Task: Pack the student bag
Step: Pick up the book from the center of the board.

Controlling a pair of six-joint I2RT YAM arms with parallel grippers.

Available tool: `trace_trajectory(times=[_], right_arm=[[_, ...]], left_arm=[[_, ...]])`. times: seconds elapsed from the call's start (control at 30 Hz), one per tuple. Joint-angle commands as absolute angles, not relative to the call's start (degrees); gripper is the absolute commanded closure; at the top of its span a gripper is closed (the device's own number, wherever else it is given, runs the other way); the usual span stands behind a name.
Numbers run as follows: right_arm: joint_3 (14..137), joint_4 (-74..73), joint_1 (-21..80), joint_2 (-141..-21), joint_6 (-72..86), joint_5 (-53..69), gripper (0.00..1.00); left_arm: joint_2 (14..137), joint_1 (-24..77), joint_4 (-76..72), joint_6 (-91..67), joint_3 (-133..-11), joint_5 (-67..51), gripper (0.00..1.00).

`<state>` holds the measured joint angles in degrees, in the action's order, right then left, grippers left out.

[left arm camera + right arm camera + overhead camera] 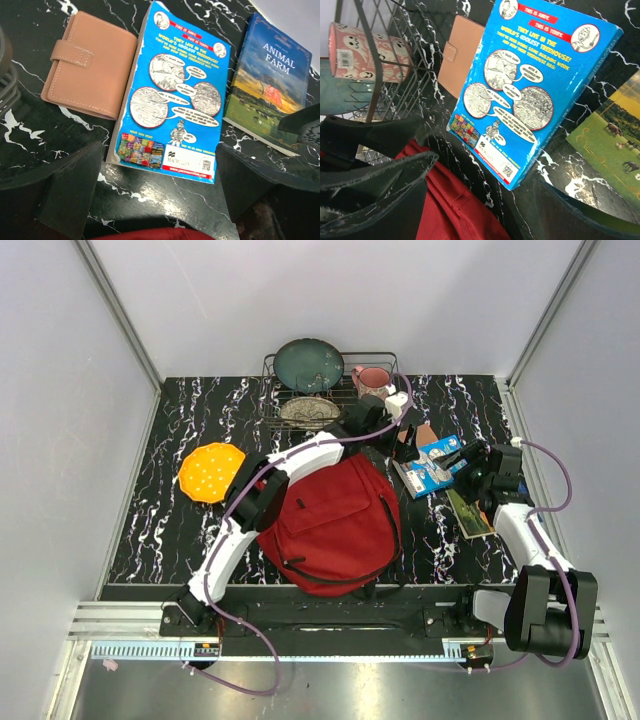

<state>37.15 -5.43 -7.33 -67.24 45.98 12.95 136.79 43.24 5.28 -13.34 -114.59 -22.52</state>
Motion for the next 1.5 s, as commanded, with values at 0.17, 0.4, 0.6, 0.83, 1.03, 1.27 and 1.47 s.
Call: trace_trajectory(times=[0.17, 0.4, 0.6, 0.83, 1.03, 1.27, 1.47], right_arm=[[36.3, -0.4, -7.6, -71.9, 47.4, 12.0, 0.07], [35.6, 2.8, -7.6, -75.3, 49.0, 12.9, 0.06], [34.6, 6.5, -7.7, -78.5, 50.8, 14.5, 0.09], [33.7, 9.3, -7.7, -81.4, 52.0, 14.1, 0.14], [33.0, 12.8, -7.7, -84.4, 53.3, 16.2, 0.22], [31.6, 13.9, -7.7, -86.3, 53.4, 18.7, 0.27], [28.2, 15.1, -7.7, -85.3, 52.5, 21.8, 0.36]], left_arm=[[143.2, 41.4, 2.6, -18.1, -123.6, -25.7, 0.01], [146.5, 40.4, 1.1, -21.6, -124.8, -29.4, 0.01], [148.3, 40.4, 2.5, -22.5, -125.2, -31.4, 0.01], [147.7, 40.5, 2.5, -23.8, -122.2, -32.0, 0.04], [145.4, 40.8, 0.6, -24.5, -118.3, -33.7, 0.20], [141.9, 42.6, 0.2, -24.1, -112.9, -33.8, 0.51], [137.2, 45.2, -1.6, -23.3, -106.7, -31.7, 0.68]])
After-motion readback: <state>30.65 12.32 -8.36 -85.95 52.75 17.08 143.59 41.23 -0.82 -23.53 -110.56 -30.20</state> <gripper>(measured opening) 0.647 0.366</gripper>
